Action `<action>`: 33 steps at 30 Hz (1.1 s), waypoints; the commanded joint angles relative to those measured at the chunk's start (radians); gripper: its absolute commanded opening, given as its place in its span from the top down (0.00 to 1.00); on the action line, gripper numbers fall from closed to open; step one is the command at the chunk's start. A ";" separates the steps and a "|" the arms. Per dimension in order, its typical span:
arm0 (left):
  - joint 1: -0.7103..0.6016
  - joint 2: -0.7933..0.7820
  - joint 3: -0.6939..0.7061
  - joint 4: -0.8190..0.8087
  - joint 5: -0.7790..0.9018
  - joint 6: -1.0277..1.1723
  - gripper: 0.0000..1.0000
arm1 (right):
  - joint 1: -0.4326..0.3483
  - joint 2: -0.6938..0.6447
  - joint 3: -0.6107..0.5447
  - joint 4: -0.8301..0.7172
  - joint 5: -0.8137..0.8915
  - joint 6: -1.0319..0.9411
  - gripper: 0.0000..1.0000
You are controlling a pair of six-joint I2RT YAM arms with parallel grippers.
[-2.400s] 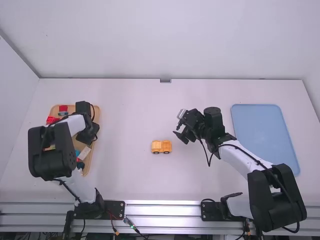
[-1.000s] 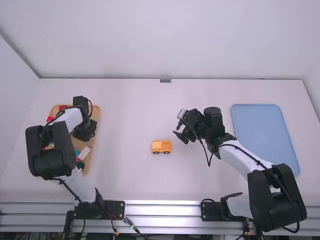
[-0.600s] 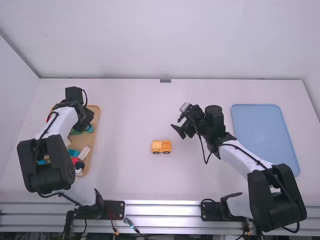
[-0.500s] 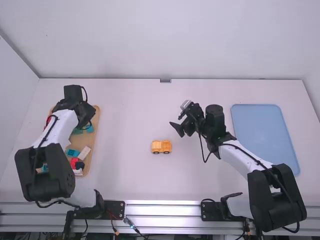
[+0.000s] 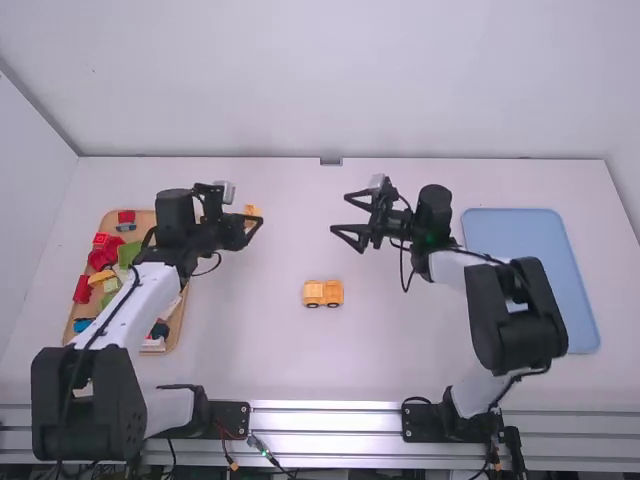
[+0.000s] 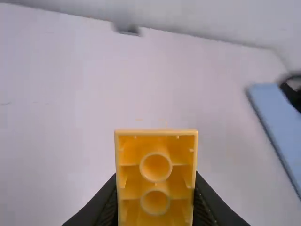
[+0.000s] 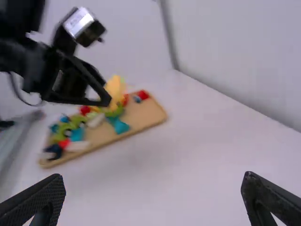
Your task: Assemble lego blocks to make yellow taxi
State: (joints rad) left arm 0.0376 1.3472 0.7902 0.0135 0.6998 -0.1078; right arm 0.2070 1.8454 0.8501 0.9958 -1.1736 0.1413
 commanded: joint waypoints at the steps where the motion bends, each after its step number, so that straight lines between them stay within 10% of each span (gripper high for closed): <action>1: -0.034 -0.018 -0.015 0.004 0.233 0.179 0.77 | 0.028 0.084 0.085 0.085 -0.228 0.225 0.01; 17: -0.124 0.051 -0.033 0.071 0.401 0.514 0.86 | 0.100 0.197 0.245 0.206 -0.382 0.432 0.00; 33: -0.116 0.229 -0.031 0.425 0.524 0.264 0.86 | 0.115 0.197 0.243 0.193 -0.344 0.369 0.14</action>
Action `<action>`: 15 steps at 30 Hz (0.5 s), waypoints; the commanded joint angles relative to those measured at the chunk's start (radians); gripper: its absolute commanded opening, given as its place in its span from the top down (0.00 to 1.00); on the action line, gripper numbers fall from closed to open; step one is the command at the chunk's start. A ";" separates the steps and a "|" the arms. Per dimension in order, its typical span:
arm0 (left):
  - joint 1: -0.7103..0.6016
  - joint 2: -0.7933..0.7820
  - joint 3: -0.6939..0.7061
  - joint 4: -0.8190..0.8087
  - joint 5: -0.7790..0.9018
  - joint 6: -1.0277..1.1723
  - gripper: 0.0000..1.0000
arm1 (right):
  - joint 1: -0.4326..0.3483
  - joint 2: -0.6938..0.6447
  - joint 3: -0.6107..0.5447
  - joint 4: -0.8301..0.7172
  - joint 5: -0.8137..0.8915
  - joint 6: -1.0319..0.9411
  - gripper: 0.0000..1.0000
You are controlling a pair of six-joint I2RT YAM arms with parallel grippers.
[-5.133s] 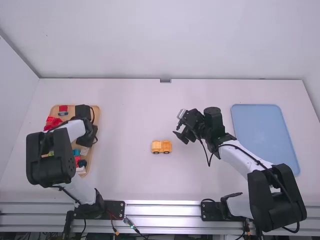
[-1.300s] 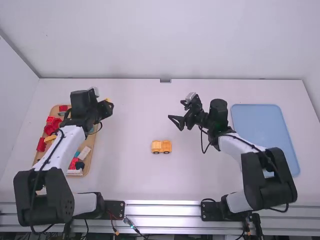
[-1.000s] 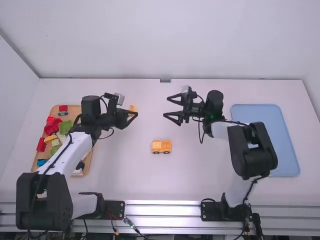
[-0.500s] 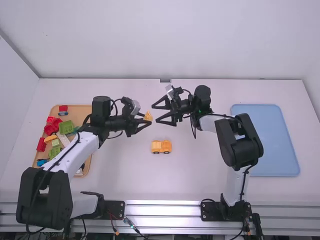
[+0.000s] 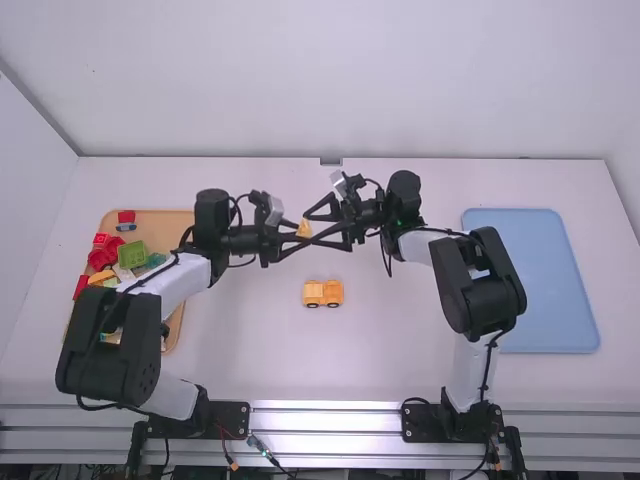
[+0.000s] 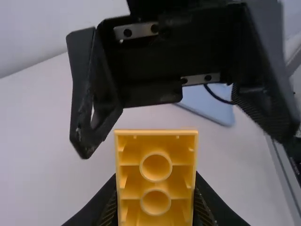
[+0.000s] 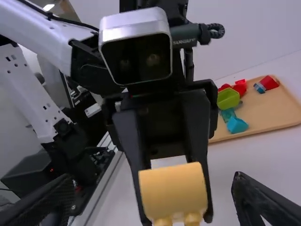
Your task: Assemble lego blocks to make yellow taxi
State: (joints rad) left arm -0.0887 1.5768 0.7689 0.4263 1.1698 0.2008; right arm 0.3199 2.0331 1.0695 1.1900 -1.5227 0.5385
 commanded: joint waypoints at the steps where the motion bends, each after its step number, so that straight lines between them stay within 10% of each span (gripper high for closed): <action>1: 0.011 0.000 -0.009 0.027 0.053 -0.060 0.85 | 0.002 0.010 0.023 -0.001 0.001 -0.047 0.15; 15: 0.009 0.000 -0.011 0.034 0.068 -0.061 0.82 | 0.024 0.010 0.024 0.012 0.011 -0.094 0.46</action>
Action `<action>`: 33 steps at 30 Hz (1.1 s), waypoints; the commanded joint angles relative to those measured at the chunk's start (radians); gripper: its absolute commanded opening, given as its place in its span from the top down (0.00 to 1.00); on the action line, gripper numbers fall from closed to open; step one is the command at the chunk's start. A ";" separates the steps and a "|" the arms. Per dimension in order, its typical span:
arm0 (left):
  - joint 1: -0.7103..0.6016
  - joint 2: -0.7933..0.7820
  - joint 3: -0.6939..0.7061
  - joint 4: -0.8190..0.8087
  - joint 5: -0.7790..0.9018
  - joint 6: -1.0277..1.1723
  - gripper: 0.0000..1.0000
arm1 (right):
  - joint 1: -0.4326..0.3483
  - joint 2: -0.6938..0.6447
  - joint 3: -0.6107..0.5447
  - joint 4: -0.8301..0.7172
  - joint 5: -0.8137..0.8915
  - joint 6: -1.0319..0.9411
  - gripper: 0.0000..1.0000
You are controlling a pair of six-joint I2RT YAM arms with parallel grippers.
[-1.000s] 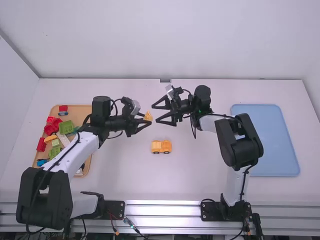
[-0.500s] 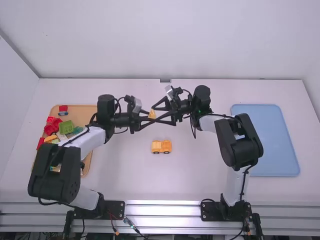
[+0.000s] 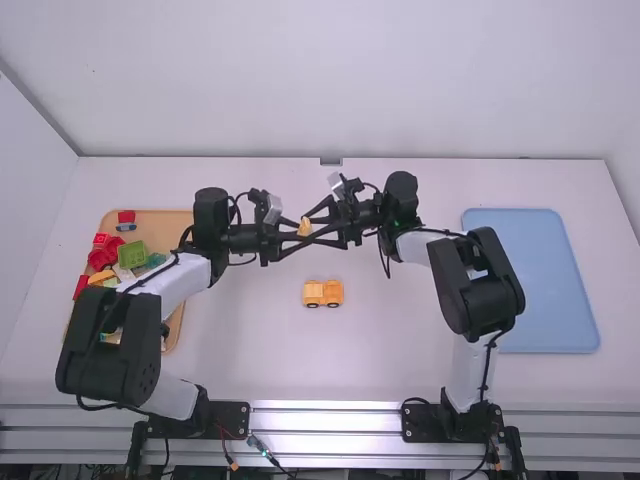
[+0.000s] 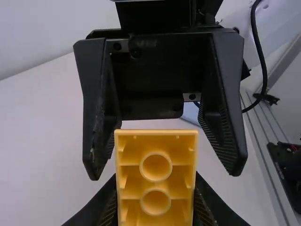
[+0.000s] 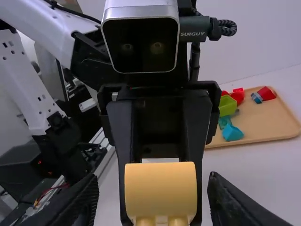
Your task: Assemble lego blocks to make yellow taxi
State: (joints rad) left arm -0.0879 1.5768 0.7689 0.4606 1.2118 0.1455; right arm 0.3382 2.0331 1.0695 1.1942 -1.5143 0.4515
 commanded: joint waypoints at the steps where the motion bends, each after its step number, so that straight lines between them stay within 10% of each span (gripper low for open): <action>1: 0.009 0.001 -0.011 -0.001 0.027 0.002 0.83 | 0.006 0.010 0.024 0.007 0.005 -0.006 0.49; 33: 0.009 0.005 -0.011 -0.007 0.026 0.027 0.79 | 0.027 0.010 0.024 0.003 0.017 -0.007 0.77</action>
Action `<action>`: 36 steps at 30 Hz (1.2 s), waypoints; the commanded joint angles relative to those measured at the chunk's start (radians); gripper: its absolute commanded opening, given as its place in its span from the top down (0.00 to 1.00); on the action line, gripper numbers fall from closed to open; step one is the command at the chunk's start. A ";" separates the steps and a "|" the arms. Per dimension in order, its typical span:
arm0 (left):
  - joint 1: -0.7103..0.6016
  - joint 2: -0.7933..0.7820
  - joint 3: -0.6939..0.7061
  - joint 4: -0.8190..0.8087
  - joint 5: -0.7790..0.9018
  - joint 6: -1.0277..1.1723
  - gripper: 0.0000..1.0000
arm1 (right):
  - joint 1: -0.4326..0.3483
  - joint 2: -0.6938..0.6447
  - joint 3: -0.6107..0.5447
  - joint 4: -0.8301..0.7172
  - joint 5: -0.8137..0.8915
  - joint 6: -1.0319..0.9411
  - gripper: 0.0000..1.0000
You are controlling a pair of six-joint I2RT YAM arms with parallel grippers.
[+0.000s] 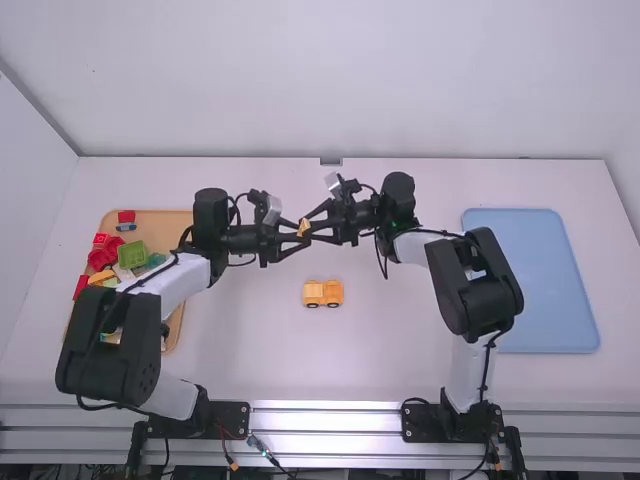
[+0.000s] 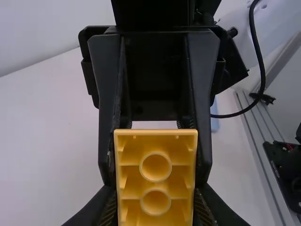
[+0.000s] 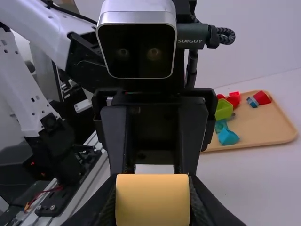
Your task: Assemble lego blocks to make yellow taxi
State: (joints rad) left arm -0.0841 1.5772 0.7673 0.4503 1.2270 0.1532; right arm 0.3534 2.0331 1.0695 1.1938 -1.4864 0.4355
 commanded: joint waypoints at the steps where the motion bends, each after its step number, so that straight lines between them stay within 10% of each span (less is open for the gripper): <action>1: 0.005 0.005 -0.009 0.003 0.011 0.019 0.77 | 0.012 0.010 0.024 0.003 -0.008 0.009 0.77; 4: 0.005 0.005 -0.009 0.003 0.010 0.019 0.62 | 0.011 0.010 0.024 0.003 -0.008 0.009 0.77; 8: 0.005 0.005 -0.009 0.002 -0.040 0.018 0.03 | -0.009 0.010 0.024 0.003 -0.001 0.009 0.77; 24: 0.006 0.005 -0.009 -0.063 -0.696 -0.319 0.01 | -0.099 0.009 0.025 -0.241 0.344 -0.135 0.83; 36: 0.005 0.005 -0.009 -0.097 -1.053 -0.449 0.01 | -0.056 -0.029 0.298 -1.240 0.734 -0.603 0.88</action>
State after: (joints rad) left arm -0.0841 1.5772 0.7673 0.3496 0.2626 -0.2718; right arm 0.2707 2.0335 1.2781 0.0517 -0.9298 0.0147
